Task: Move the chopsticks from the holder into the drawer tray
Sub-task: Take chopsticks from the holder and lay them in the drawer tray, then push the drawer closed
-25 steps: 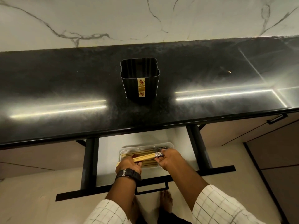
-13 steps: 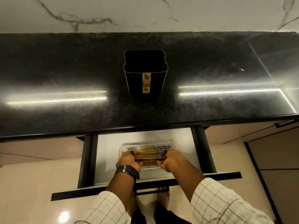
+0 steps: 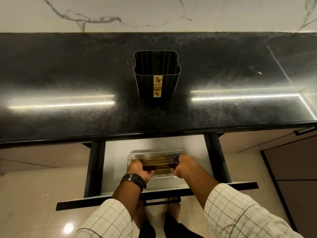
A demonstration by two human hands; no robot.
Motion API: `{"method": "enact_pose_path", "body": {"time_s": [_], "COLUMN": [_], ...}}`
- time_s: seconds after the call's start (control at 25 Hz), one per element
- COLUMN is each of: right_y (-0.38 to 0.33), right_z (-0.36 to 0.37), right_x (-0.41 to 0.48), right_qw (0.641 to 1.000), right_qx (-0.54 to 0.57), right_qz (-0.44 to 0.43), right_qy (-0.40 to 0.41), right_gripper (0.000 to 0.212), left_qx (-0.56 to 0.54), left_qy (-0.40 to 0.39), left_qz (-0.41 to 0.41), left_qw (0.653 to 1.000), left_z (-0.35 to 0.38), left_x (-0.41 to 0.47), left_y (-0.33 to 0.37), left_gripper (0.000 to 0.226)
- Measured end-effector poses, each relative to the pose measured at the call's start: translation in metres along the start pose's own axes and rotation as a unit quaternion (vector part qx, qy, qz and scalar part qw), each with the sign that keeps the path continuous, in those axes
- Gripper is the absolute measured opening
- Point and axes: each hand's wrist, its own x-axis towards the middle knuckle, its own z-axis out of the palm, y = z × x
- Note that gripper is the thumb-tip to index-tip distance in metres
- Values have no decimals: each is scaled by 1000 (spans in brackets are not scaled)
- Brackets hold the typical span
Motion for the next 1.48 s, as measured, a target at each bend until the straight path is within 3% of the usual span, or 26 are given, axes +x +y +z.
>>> {"method": "enact_pose_path", "body": {"time_s": [0.28, 0.52, 0.72, 0.84, 1.04, 1.2, 1.32, 1.48], "right_y": [2, 9, 6, 5, -2, 8, 25, 49], "right_z": [-2, -5, -13, -18, -45, -111, -154, -172], "right_x": [8, 15, 12, 4, -22, -50, -58, -59], "right_qw": [1000, 997, 991, 988, 971, 923, 917, 928], "right_qx": [3, -16, -31, -19, -17, -49, -72, -91], "right_qz": [-1, -24, -55, -40, -138, -219, -188, -114], "right_qy": [-11, -67, -114, -148, -195, -311, -344, -343], "right_gripper": [28, 33, 21, 16, 19, 34, 30, 18], "left_qx": [9, 29, 11, 15, 49, 46, 38, 56], "left_qy": [30, -32, -56, -68, -139, -264, -329, -335], "left_qz": [45, 48, 81, 84, 87, 102, 98, 95], "left_qw": [998, 998, 995, 994, 985, 958, 939, 936], "left_z": [-10, -6, -17, -18, -30, -64, -87, -104], "left_x": [-4, -9, -8, -14, -36, -67, -82, -83], "left_y": [9, 5, 5, 7, 11, 14, 10, -6], "left_gripper": [49, 41, 22, 28, 30, 45, 51, 51]}}
